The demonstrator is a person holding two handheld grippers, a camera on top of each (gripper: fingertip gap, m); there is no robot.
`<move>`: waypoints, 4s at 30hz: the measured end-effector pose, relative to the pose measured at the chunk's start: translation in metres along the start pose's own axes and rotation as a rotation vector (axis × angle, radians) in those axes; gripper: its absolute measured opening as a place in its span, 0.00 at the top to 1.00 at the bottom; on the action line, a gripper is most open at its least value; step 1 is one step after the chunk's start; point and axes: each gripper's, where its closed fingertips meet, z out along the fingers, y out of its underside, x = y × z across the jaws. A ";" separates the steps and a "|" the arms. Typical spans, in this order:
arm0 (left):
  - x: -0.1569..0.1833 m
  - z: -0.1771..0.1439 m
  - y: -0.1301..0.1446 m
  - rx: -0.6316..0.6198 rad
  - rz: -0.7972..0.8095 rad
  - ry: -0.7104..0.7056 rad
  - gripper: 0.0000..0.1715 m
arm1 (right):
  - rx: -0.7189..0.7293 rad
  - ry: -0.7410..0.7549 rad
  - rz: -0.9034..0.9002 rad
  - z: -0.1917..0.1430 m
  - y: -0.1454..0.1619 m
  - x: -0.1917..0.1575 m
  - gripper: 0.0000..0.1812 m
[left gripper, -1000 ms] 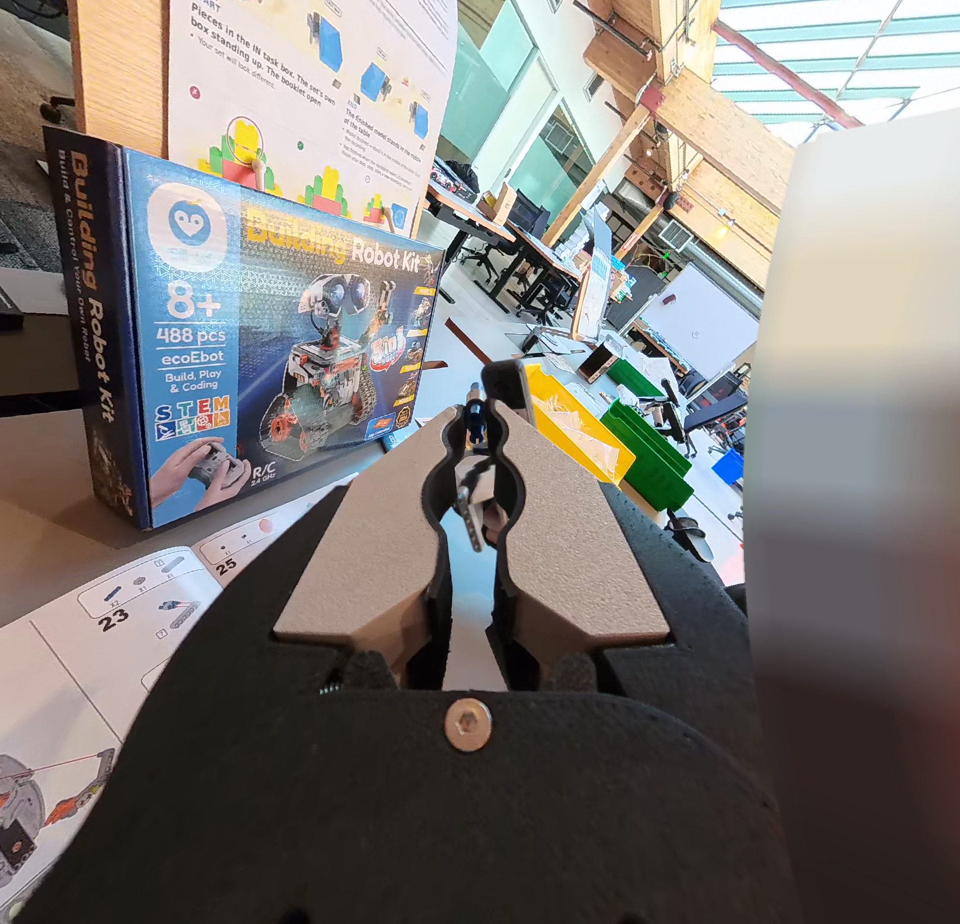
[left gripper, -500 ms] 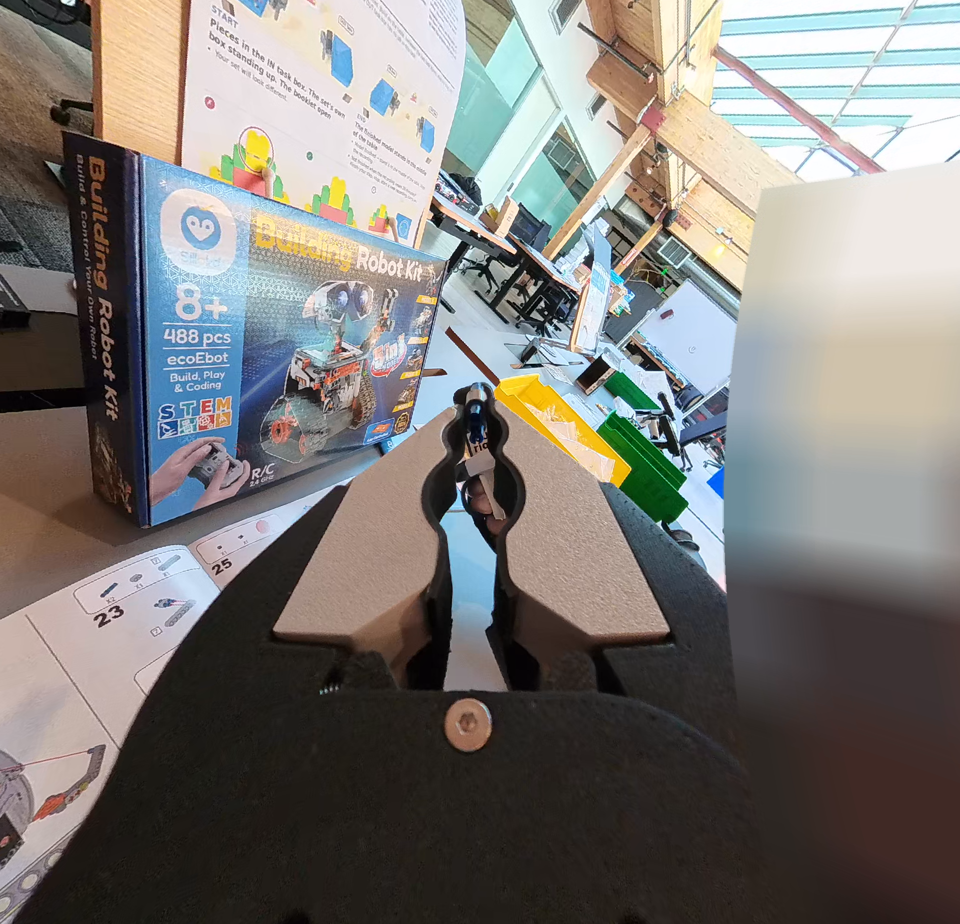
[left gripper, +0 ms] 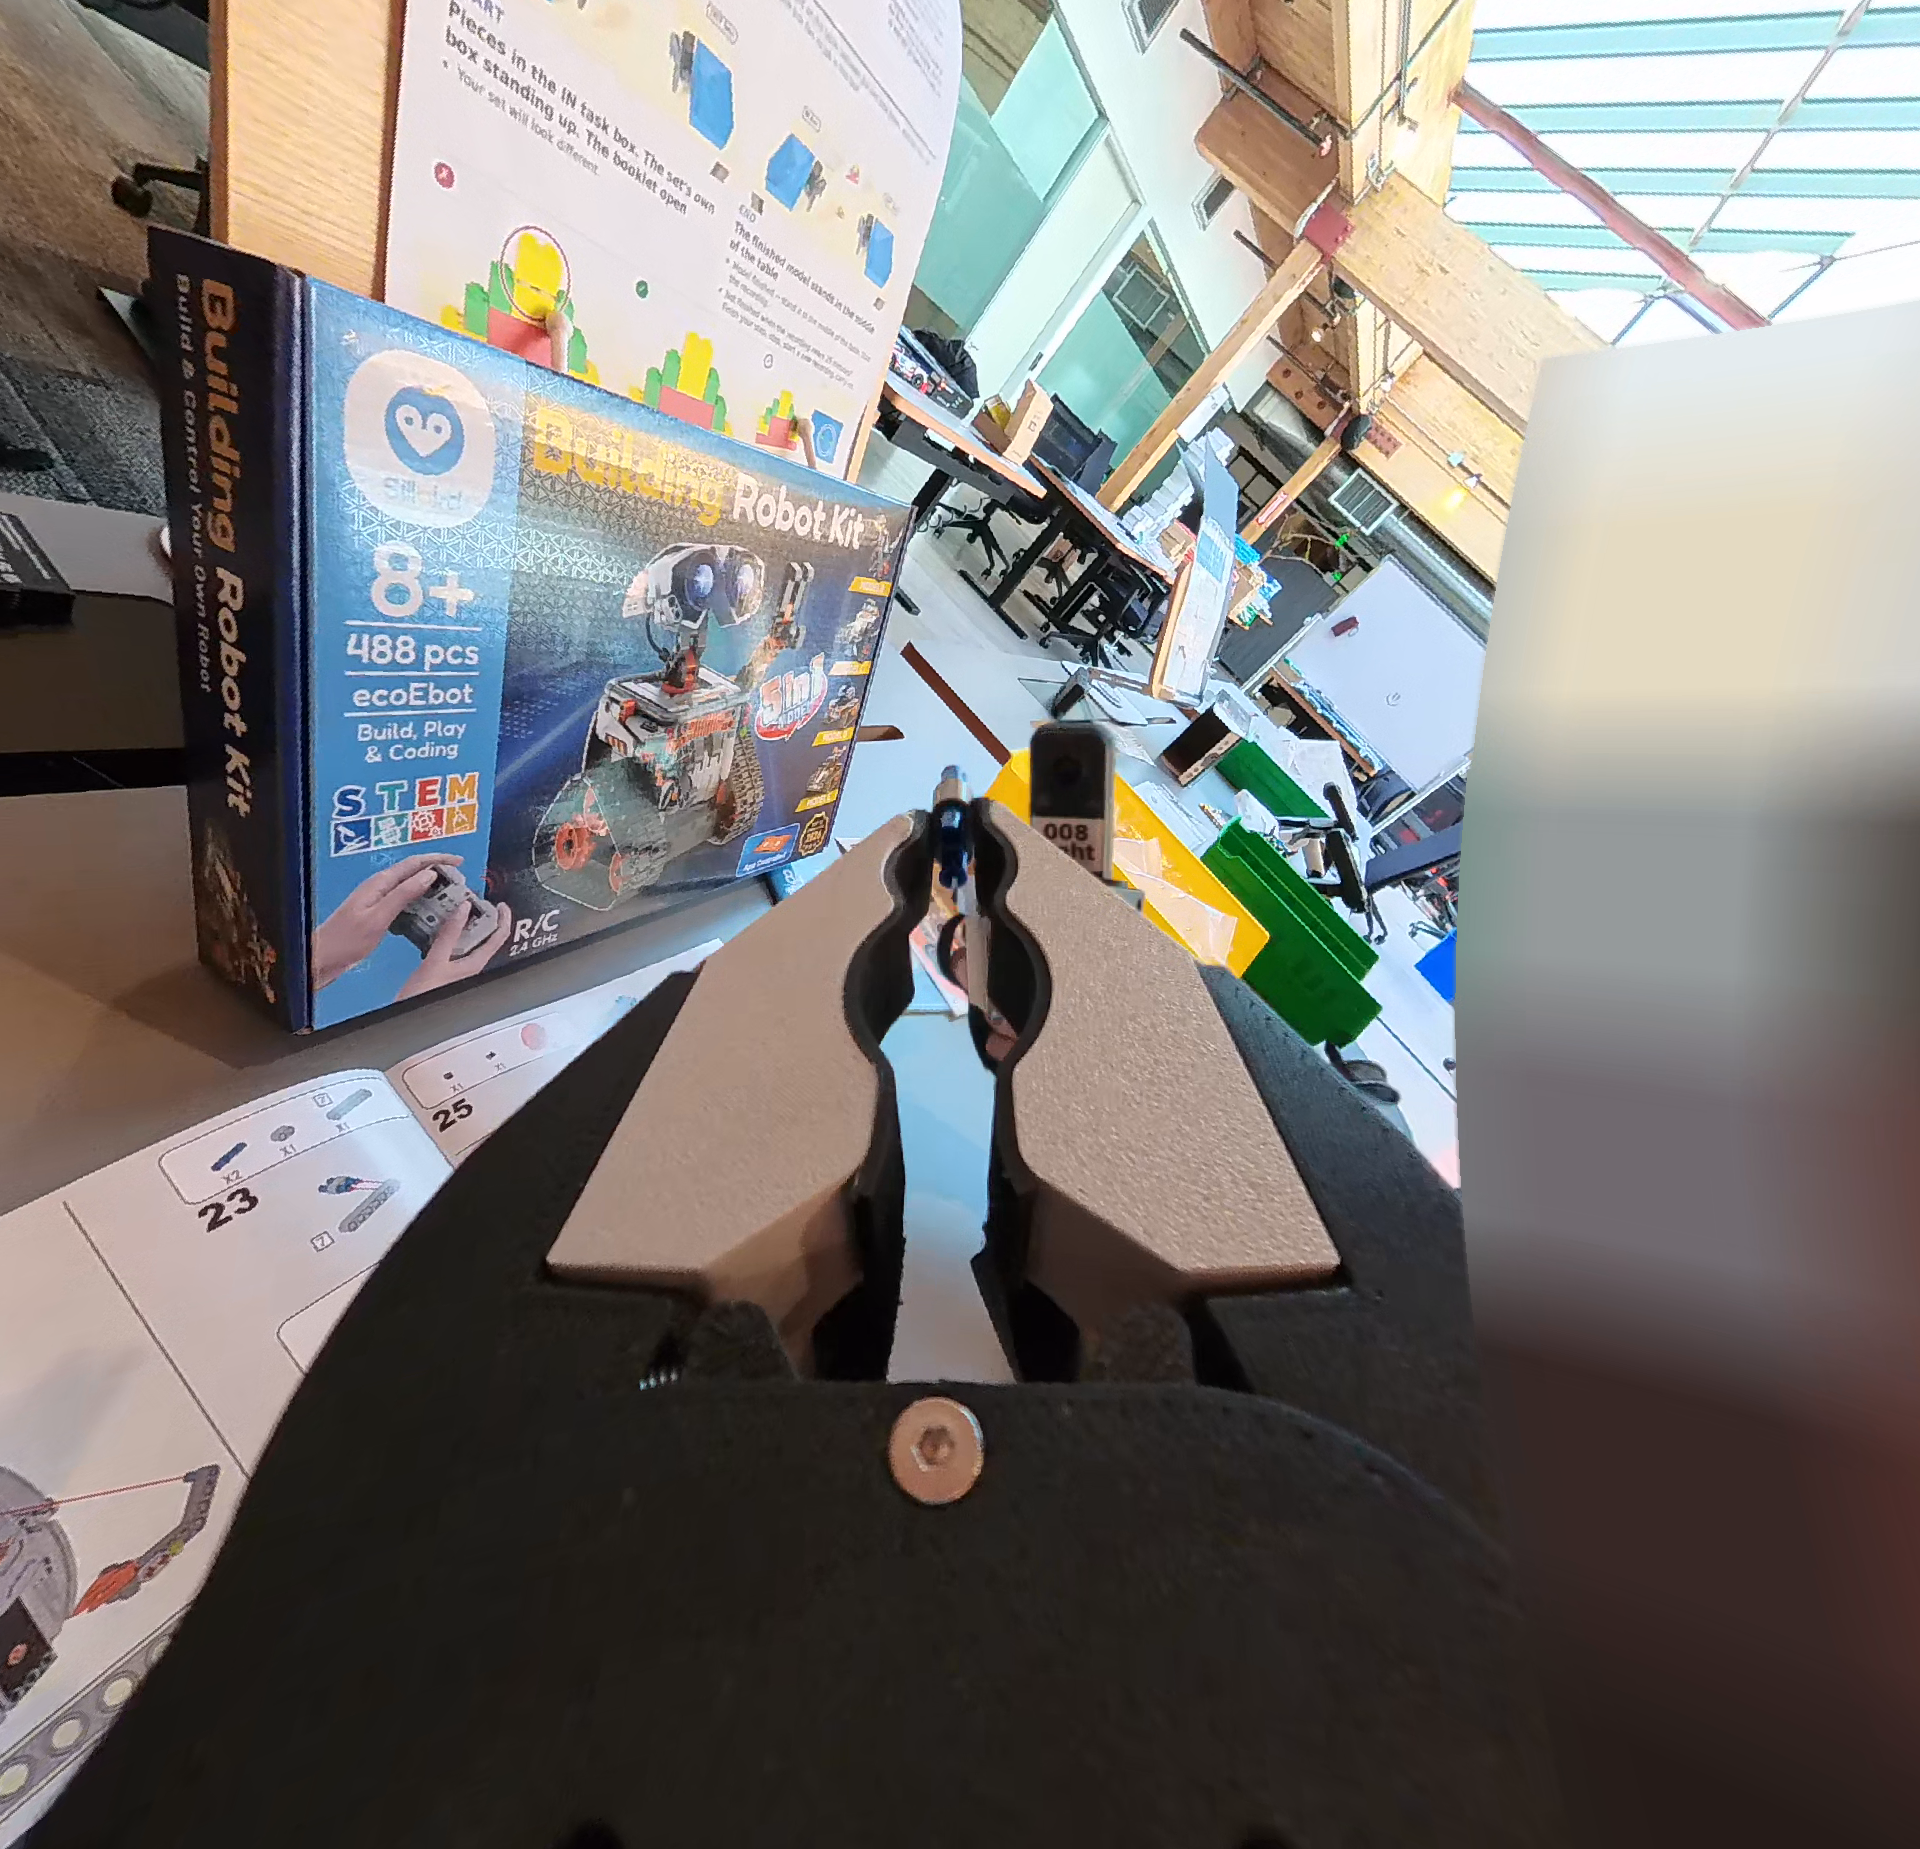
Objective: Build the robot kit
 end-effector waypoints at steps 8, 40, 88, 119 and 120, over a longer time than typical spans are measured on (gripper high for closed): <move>-0.005 0.002 0.003 -0.013 0.004 -0.032 0.97 | 0.013 0.119 -0.077 -0.005 -0.001 0.016 0.98; 0.018 0.020 0.007 -0.031 0.011 0.135 0.97 | -0.065 0.221 -0.288 0.006 -0.005 -0.006 0.97; -0.013 0.092 0.049 -0.177 0.388 -0.308 0.97 | -0.368 1.346 -0.890 -0.108 -0.064 0.057 0.97; 0.051 0.080 0.045 -0.144 0.037 0.240 0.97 | -0.170 0.288 -0.375 -0.008 -0.021 -0.040 0.97; 0.055 0.077 0.044 -0.143 0.020 0.272 0.97 | -0.175 0.194 -0.300 -0.005 -0.018 -0.053 0.97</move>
